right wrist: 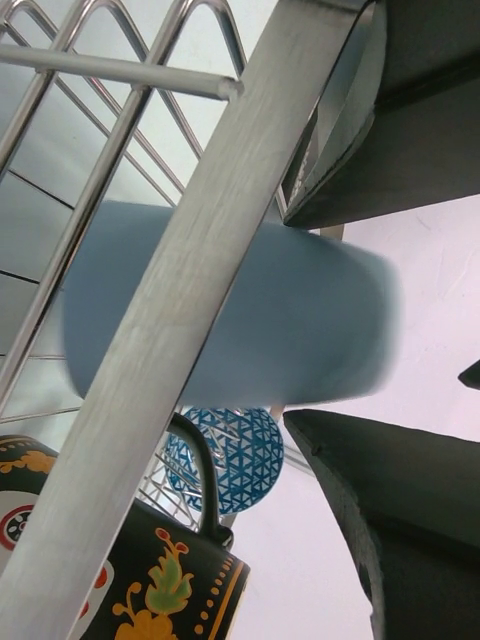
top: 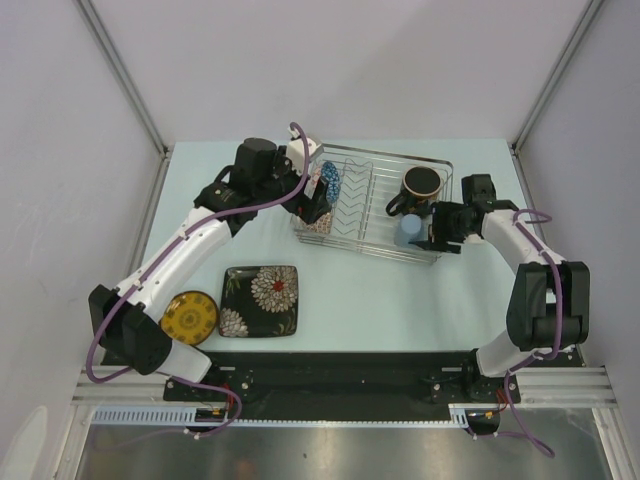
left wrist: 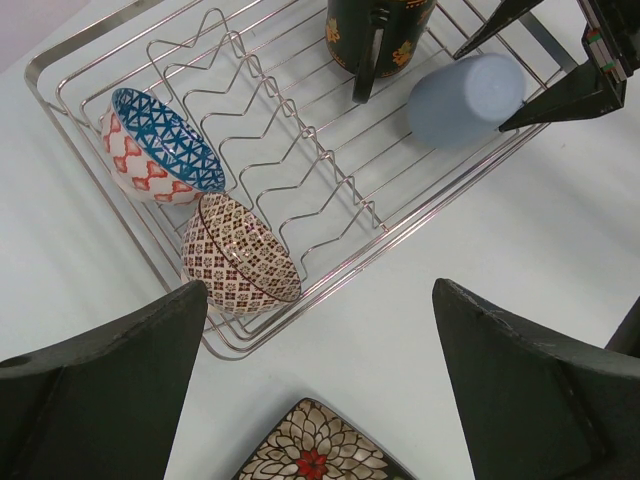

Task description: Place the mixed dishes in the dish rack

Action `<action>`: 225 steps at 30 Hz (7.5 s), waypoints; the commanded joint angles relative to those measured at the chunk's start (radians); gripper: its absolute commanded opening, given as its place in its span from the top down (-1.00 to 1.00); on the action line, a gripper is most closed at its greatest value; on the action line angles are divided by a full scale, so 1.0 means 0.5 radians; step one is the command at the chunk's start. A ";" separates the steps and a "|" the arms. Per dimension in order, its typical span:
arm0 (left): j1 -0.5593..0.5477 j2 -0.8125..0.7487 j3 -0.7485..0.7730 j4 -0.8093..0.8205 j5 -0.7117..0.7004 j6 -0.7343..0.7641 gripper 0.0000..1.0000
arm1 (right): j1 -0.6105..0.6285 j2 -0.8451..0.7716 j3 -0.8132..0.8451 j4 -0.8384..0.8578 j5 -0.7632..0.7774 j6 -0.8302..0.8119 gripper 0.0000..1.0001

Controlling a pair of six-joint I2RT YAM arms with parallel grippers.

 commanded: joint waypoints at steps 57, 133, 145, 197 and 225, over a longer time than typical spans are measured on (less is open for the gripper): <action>1.194 -0.681 -1.231 -0.799 -0.029 1.849 -0.88 | 1.638 0.224 -0.372 1.514 0.145 -1.823 -0.44; 1.187 -0.534 -0.946 -0.719 0.409 1.515 -0.90 | 1.632 0.194 -0.255 1.140 0.402 -2.209 1.00; 1.531 -0.439 -0.630 -0.943 0.741 1.472 -0.89 | 1.684 -0.306 0.321 0.367 0.598 -2.789 1.00; 1.675 -0.372 -0.814 -0.749 0.845 1.306 -0.89 | 1.187 0.169 0.982 1.131 1.718 -5.226 1.00; 1.675 -0.350 -0.835 -0.707 0.851 1.282 -0.89 | 1.150 0.408 0.874 1.391 1.638 -5.667 1.00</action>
